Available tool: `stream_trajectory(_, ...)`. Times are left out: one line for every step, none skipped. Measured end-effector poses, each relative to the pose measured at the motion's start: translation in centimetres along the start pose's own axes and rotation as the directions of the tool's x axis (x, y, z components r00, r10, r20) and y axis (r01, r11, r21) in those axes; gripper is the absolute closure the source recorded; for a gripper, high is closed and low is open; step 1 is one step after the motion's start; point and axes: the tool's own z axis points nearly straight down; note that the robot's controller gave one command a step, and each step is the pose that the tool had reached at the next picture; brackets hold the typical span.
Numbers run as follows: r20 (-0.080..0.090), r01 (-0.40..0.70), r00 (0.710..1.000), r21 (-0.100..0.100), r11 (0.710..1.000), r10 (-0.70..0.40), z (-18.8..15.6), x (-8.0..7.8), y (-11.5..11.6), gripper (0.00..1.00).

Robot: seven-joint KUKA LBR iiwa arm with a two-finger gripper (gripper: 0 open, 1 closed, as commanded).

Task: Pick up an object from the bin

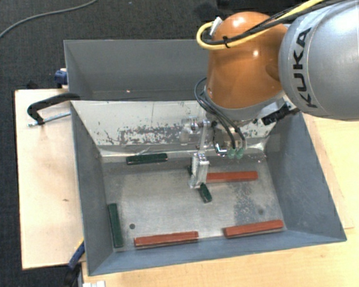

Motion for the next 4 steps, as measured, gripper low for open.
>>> stream_trajectory(-0.001,0.042,0.999,0.003,0.999,-0.042,10.1,1.4,-8.3,0.00)
stream_trajectory(0.001,0.076,0.997,0.002,0.997,-0.076,17.9,0.0,-13.6,0.00)
stream_trajectory(0.008,0.079,0.997,0.000,0.997,-0.079,17.4,-0.2,-13.2,1.00)
stream_trajectory(0.022,0.185,0.982,0.005,0.983,-0.185,2.1,-0.4,-13.0,1.00)
